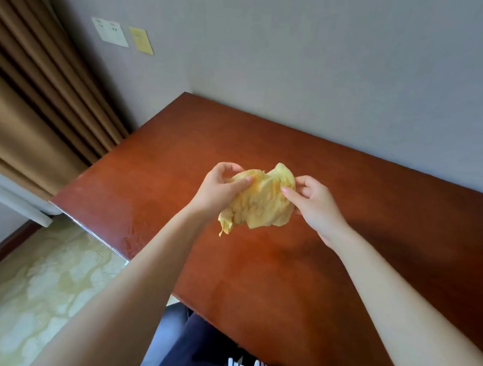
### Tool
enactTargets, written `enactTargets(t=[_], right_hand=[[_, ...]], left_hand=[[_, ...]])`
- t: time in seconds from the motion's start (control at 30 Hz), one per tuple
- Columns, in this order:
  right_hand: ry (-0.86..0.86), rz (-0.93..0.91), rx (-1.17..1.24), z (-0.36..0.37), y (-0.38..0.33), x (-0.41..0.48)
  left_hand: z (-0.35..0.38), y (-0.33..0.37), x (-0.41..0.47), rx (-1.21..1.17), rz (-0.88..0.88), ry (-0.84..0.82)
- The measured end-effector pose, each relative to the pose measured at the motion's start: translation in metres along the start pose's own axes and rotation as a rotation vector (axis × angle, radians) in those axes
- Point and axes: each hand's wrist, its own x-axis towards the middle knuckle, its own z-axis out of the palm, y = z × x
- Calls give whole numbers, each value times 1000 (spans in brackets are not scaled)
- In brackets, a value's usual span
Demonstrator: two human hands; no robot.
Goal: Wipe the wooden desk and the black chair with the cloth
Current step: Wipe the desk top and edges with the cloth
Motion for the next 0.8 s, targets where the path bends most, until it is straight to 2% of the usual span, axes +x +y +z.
enactTargets(t=[0.07,0.17,0.27,0.4,0.47,0.57,0.7,0.8], right_hand=[[-14,45,74,8,-1,3],[-47,186,432,10,-1,9],[-70,231,555,9,6,14],[-50,270,592,15,11,32],[-97,269,483,24,7,43],[-154,218,274,47,-11,68],[-171,184,310,81,-42,112],[-197,178,368,115,-64,147]], left_hand=[[-5,-2,5,-92,-56,10],[-16,-3,16,-204,-102,-91],[-23,-7,31,-5,10,-123],[-37,-14,60,279,155,-67],[-49,-19,74,357,208,-68],[-75,-18,102,212,142,-168],[-115,-6,146,-14,-7,-397],[-151,5,180,38,-13,-484]])
